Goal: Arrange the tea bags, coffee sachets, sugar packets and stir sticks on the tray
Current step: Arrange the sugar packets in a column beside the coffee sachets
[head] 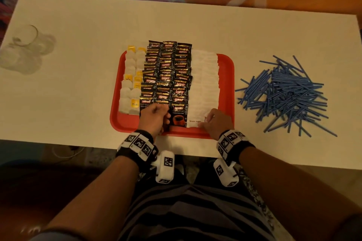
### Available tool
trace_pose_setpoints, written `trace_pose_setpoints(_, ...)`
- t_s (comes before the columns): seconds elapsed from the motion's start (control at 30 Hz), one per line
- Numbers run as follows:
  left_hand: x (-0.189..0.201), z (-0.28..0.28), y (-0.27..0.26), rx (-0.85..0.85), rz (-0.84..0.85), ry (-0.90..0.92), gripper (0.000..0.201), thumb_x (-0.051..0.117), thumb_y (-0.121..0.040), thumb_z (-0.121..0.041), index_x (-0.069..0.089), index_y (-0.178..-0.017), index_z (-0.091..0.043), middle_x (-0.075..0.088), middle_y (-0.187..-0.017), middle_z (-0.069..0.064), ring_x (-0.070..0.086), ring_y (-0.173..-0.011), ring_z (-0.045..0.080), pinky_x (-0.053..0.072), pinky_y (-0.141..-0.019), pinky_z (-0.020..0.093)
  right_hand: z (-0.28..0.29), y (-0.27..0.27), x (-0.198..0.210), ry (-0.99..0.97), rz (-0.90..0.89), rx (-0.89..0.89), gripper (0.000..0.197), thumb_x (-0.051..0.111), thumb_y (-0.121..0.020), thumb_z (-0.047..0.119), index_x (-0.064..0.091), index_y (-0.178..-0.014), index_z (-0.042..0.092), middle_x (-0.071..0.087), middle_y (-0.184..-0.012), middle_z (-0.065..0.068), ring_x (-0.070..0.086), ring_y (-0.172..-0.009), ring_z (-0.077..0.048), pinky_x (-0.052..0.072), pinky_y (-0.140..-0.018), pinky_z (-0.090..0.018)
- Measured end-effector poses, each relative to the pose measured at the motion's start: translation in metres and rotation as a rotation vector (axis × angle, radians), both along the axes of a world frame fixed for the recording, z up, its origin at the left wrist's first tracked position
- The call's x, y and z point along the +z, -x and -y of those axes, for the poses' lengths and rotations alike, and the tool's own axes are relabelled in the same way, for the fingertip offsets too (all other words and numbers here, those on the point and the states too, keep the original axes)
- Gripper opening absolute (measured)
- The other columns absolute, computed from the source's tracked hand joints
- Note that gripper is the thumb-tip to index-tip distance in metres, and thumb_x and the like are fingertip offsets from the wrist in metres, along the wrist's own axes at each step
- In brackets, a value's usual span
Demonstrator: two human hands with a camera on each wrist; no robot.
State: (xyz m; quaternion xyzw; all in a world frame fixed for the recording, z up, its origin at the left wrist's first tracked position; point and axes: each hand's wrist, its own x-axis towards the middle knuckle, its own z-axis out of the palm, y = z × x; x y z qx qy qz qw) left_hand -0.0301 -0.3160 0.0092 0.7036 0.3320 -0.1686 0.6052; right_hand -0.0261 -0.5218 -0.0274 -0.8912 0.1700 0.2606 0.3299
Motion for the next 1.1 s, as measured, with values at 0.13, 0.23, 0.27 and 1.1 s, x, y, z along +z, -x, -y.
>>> trace_pose_setpoints(0.13, 0.001, 0.001, -0.003, 0.005, -0.018, 0.011, 0.013, 0.056, -0.100, -0.026, 0.063, -0.093, -0.018, 0.065, -0.075, -0.002, 0.055, -0.058, 0.010, 0.034, -0.038, 0.021, 0.004, -0.002, 0.003, -0.026, 0.069, 0.028, 0.028, 0.076, -0.080, 0.036, 0.054, -0.081, 0.018, 0.060, -0.075, 0.003, 0.056, -0.070, -0.011, 0.048, -0.062, -0.027)
trace_pose_setpoints(0.23, 0.002, 0.003, -0.005, -0.001, -0.014, 0.014, 0.015, 0.056, -0.101, -0.026, 0.063, -0.091, -0.018, 0.065, -0.074, -0.002, 0.055, -0.058, 0.010, 0.035, -0.040, 0.023, 0.000, -0.002, 0.004, -0.099, 0.120, 0.187, 0.011, 0.072, -0.085, 0.027, 0.062, -0.083, 0.022, 0.063, -0.080, 0.004, 0.058, -0.076, -0.011, 0.052, -0.072, -0.029)
trace_pose_setpoints(0.27, 0.003, 0.004, -0.006, -0.004, -0.015, 0.015, 0.016, 0.055, -0.101, -0.027, 0.063, -0.091, -0.017, 0.065, -0.074, -0.002, 0.055, -0.057, 0.010, 0.035, -0.040, 0.023, -0.001, -0.002, 0.003, -0.104, 0.116, 0.237, 0.005, 0.070, -0.086, 0.024, 0.065, -0.087, 0.024, 0.063, -0.085, 0.004, 0.058, -0.080, -0.011, 0.051, -0.076, -0.028)
trace_pose_setpoints(1.1, 0.070, 0.076, -0.068, 0.014, 0.112, 0.638, 0.056, 0.022, -0.074, 0.028, 0.058, -0.104, -0.002, 0.066, -0.116, 0.020, 0.064, -0.113, 0.031, 0.052, -0.096, 0.048, 0.009, -0.058, 0.101, -0.546, 0.030, 0.007, 0.010, 0.076, -0.083, 0.025, 0.069, -0.080, 0.019, 0.072, -0.071, 0.000, 0.067, -0.064, -0.007, 0.047, -0.055, -0.022)
